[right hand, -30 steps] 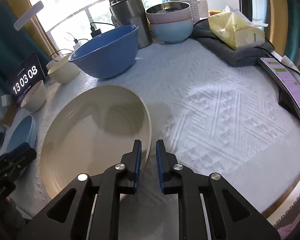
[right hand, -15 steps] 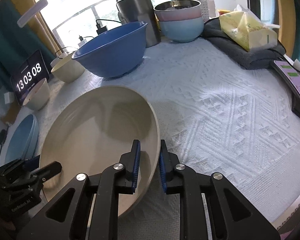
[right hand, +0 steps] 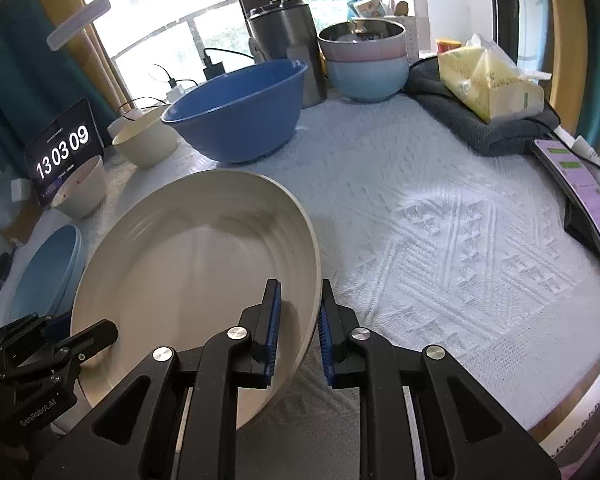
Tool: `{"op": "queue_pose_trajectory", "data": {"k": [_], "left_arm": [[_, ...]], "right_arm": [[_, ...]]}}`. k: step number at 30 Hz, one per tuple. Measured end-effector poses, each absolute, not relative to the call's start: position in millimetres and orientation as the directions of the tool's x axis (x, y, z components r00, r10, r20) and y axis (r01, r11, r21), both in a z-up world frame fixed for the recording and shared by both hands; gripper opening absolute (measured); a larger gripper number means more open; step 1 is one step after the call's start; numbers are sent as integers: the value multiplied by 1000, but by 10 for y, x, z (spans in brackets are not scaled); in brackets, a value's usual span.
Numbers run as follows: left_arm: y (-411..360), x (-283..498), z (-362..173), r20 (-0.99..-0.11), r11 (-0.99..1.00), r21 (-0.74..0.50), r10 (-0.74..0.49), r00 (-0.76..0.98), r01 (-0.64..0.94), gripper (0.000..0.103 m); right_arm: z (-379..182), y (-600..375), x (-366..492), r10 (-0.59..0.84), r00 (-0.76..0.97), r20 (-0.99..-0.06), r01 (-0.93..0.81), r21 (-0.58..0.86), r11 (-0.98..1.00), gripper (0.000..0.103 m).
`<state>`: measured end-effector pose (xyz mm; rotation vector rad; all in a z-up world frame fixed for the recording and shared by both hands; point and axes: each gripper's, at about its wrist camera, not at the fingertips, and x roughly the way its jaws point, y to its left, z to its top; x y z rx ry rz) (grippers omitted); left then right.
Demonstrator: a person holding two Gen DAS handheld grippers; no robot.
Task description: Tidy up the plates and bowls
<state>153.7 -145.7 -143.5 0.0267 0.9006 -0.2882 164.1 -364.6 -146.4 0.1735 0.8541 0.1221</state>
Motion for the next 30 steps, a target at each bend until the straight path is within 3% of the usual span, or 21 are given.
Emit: {"op": "queue_pose_trajectory", "data": {"k": [30], "left_arm": [[-486,1227,-1213,-695,974,-172,-225,683,146,36]], "right_arm": [[-1160,-2717,1522,207,657,-725,-135,158,978,20]]}}
